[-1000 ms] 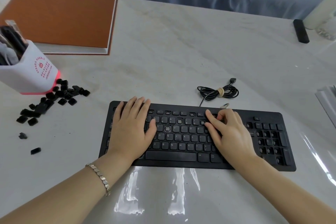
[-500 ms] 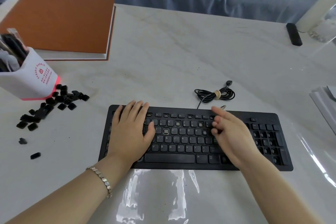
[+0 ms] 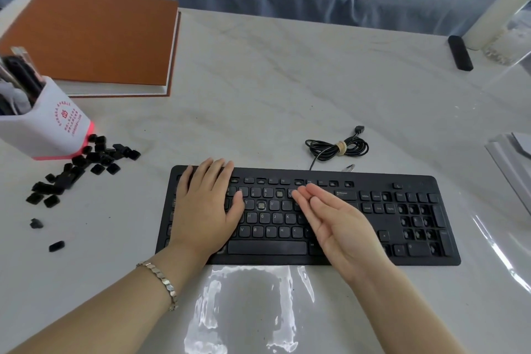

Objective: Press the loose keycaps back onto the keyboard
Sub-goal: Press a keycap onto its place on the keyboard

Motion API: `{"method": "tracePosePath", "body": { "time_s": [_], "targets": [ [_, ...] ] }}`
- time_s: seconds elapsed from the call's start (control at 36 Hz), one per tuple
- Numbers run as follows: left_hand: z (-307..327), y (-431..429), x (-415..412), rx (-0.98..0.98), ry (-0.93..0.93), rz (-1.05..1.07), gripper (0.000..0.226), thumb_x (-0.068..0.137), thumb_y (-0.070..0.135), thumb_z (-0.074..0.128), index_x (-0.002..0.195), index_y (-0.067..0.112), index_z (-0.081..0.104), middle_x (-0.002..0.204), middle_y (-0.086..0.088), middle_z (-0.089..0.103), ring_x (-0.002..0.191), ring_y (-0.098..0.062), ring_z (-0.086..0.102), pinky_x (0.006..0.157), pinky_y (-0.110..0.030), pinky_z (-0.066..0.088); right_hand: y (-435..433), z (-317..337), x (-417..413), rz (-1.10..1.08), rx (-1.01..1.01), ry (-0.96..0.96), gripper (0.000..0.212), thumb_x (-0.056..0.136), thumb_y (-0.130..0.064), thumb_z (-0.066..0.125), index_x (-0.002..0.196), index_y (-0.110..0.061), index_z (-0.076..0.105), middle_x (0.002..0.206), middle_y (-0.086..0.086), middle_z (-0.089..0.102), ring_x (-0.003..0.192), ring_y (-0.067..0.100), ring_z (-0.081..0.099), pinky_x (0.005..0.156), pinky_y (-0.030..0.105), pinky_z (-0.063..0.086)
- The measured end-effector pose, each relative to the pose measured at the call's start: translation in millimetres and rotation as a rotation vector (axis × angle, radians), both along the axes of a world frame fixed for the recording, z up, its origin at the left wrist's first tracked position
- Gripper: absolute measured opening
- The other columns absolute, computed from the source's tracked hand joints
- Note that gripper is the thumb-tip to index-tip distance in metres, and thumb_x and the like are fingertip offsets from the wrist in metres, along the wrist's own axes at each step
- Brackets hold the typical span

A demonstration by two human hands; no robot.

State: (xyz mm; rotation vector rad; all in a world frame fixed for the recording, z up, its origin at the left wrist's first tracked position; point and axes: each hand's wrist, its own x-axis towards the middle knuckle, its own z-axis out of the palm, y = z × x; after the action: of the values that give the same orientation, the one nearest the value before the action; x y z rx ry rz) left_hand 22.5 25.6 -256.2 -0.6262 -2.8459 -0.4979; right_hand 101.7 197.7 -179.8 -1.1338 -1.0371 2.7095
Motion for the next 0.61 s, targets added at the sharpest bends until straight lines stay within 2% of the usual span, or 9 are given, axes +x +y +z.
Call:
{"method": "tracePosePath", "body": {
  "time_s": [0.08,0.22,0.36,0.47,0.61],
  "targets": [
    [0.2,0.8,0.1,-0.003,-0.003,0.000,0.052,0.087,0.036,0.036,0.123,0.005,0.059,0.124,-0.009,0.061,0.123,-0.022,0.040,0.107,-0.042,0.022,-0.8,5.6,3.4,0.027,0.033,0.053,0.026,0.093,0.013,0.036,0.098,0.003,0.060,0.103,0.018,0.068,0.094,0.023,0.068,0.080,0.025,0.055],
    [1.0,1.1,1.3,-0.011,0.006,0.005,0.052,0.087,0.035,0.036,0.122,0.005,0.060,0.124,-0.008,0.061,0.123,-0.023,0.043,0.107,-0.043,0.024,-4.4,19.4,7.3,0.067,0.096,0.121,0.019,0.093,0.004,0.042,0.103,-0.001,0.058,0.092,0.013,0.072,0.087,0.020,0.070,0.066,0.018,0.055],
    [1.9,0.7,0.9,-0.020,0.025,-0.003,0.051,0.087,0.034,0.037,0.121,0.004,0.060,0.122,-0.010,0.062,0.120,-0.028,0.050,0.106,-0.044,0.027,-8.1,32.1,8.5,0.090,0.114,0.139,0.016,0.085,-0.009,0.050,0.094,-0.002,0.061,0.077,0.009,0.072,0.070,0.013,0.070,0.058,0.017,0.054],
    [3.0,0.6,1.6,-0.014,0.029,-0.003,0.050,0.087,0.034,0.037,0.120,0.004,0.061,0.121,-0.010,0.062,0.119,-0.028,0.051,0.105,-0.044,0.027,-10.2,36.7,8.5,0.065,0.010,0.136,0.027,0.072,-0.020,0.054,0.090,-0.002,0.063,0.073,0.007,0.069,0.064,0.010,0.066,0.055,0.016,0.053],
    [4.2,0.7,2.4,-0.015,0.020,-0.003,0.051,0.087,0.034,0.037,0.120,0.004,0.061,0.121,-0.010,0.062,0.118,-0.030,0.053,0.106,-0.044,0.028,-10.9,41.9,5.8,-0.049,-0.180,0.070,0.020,0.068,-0.019,0.058,0.077,-0.001,0.059,0.068,0.010,0.068,0.061,0.012,0.068,0.050,0.016,0.053]
  ]
}}
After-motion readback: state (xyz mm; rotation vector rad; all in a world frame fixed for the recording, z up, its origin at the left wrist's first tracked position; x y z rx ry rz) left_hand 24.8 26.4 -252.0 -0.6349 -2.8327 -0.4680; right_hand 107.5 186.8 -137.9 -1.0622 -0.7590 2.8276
